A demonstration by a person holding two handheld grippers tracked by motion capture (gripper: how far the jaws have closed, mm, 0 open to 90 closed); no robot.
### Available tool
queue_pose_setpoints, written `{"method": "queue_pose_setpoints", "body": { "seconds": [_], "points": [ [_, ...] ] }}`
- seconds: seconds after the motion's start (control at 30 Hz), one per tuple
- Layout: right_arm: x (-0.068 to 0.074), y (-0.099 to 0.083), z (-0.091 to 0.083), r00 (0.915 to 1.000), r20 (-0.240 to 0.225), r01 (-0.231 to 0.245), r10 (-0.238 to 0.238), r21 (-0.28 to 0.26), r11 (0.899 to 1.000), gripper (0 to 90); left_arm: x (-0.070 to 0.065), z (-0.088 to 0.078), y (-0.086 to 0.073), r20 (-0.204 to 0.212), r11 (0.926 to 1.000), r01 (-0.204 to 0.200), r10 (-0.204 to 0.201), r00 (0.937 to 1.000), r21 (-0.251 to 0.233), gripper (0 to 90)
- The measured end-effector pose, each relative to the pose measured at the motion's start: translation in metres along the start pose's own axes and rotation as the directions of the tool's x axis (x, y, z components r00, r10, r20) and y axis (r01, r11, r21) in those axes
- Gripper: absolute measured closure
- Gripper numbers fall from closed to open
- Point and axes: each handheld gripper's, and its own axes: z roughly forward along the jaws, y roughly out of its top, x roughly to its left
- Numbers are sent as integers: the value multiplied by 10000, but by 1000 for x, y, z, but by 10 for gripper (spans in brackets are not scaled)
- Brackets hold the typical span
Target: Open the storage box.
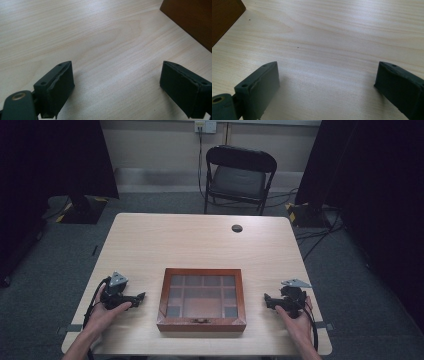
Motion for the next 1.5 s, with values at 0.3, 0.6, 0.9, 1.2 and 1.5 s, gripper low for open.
{"method": "queue_pose_setpoints", "body": {
  "seconds": [0.3, 0.6, 0.9, 1.2, 1.5],
  "points": [
    [0, 1, 0, 9998, 105, -180, 179, 95, 9998, 54, 0, 0, 0, -2, 10000, 11, -11, 10000, 0, 113],
    [-1, 8, -14, 9951, -819, -538, 551, 183, 9984, 199, 0, 0, 0, -4, 10000, 12, -12, 10000, 0, 113],
    [19, 30, -23, 9778, -2092, 56, -125, -334, 9994, 284, 0, 0, 0, -14, 10000, 22, -22, 10000, 3, 112],
    [49, 54, -30, 9502, -2969, 769, -942, -695, 9946, 347, 1, 0, 0, -27, 9999, -89, 89, 10000, 48, 110],
    [80, 69, -36, 8925, -4064, 1665, -1956, -1061, 9803, 453, 0, 0, 0, -29, 10000, -76, 76, 10000, 57, 110]
  ]
}}
